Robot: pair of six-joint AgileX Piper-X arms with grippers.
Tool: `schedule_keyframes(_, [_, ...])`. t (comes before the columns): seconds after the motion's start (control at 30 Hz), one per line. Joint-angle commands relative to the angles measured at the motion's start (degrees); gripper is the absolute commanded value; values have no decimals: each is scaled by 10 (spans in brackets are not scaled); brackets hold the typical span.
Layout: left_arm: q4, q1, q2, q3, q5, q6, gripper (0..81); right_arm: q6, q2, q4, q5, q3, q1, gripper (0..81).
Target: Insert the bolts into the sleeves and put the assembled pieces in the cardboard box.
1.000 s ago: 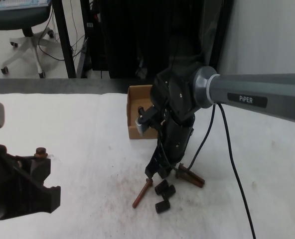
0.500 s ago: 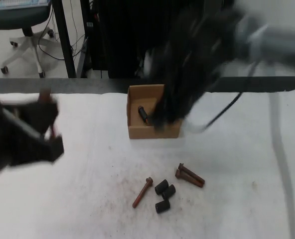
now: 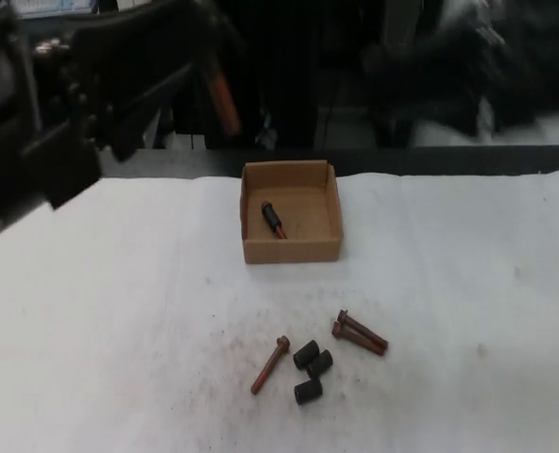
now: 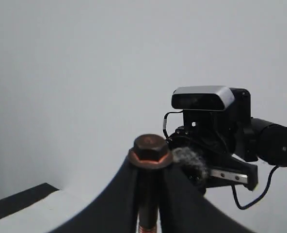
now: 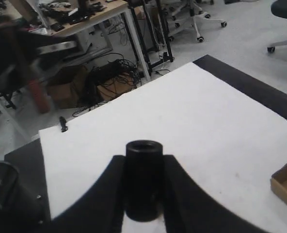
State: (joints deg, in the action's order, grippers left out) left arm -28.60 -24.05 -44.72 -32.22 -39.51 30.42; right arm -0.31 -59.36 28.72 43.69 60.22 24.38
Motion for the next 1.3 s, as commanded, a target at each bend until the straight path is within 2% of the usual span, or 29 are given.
schedule_keyframes(0.0, [-84, 0, -60, -25, -87, 69, 0, 38, 83, -60, 17, -98, 11, 6])
schedule_keyframes(0.1, [-84, -3, -91, -46, -124, 78, 0, 75, 124, -157, 17, -172, 31, 6])
schedule_keyframes(0.2, [-84, -3, -108, -65, -127, 70, 0, 108, 131, -271, 10, -233, 56, 6])
schedule_keyframes(0.3, [-83, -3, -114, -74, -126, 46, 0, 143, 118, -366, -37, -280, 86, 6])
schedule_keyframes(0.37, [-73, -3, -114, -74, -126, 25, 0, 160, 106, -417, -66, -295, 102, 6])
schedule_keyframes(0.5, [-40, -9, -114, -74, -129, 15, 0, 214, 72, -487, -74, -298, 122, 6])
schedule_keyframes(0.63, [-34, -37, -114, -74, -129, -2, 0, 233, 42, -517, -76, -298, 128, 6])
schedule_keyframes(0.77, [11, -58, -119, -73, -139, -66, 0, 261, 23, -526, -73, -296, 131, 6])
schedule_keyframes(0.9, [23, -62, -120, -73, -134, -99, 0, 261, 20, -526, -73, -296, 132, 6])
schedule_keyframes(1.27, [27, -62, -120, -71, -116, -99, 0, 261, 20, -534, -41, -296, 132, 6])
